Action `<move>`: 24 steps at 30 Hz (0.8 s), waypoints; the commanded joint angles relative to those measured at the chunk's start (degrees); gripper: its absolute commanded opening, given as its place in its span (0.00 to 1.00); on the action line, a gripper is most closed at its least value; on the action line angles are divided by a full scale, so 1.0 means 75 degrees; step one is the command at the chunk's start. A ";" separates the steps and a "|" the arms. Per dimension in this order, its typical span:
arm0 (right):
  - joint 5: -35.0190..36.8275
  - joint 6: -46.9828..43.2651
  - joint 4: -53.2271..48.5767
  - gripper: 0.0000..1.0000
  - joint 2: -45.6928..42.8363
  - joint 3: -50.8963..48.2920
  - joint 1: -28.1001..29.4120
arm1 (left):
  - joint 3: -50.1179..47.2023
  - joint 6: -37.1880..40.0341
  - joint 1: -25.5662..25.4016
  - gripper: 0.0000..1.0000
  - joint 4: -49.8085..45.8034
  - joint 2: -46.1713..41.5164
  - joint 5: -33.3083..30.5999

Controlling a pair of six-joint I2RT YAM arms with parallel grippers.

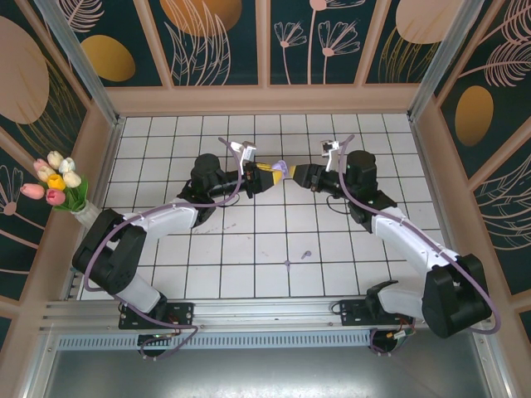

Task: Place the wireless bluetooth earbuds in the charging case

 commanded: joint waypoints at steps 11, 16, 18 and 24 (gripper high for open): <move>-0.0475 -0.0375 -0.0043 0.39 0.0217 0.0209 0.0012 | 0.0180 -0.0107 -0.0031 0.00 0.0360 -0.0090 0.0244; -0.0501 -0.0387 -0.0060 0.39 0.0264 0.0264 0.0029 | 0.0199 -0.0113 -0.0033 0.00 0.0347 -0.0078 0.0251; -0.0519 -0.0388 -0.0037 0.39 0.0279 0.0282 0.0046 | 0.0205 -0.0122 -0.0030 0.00 0.0336 -0.0066 0.0251; -0.0566 -0.0422 -0.0159 0.38 0.0104 0.0304 0.0096 | 0.0199 -0.0090 -0.0038 0.00 0.0290 -0.0044 0.0239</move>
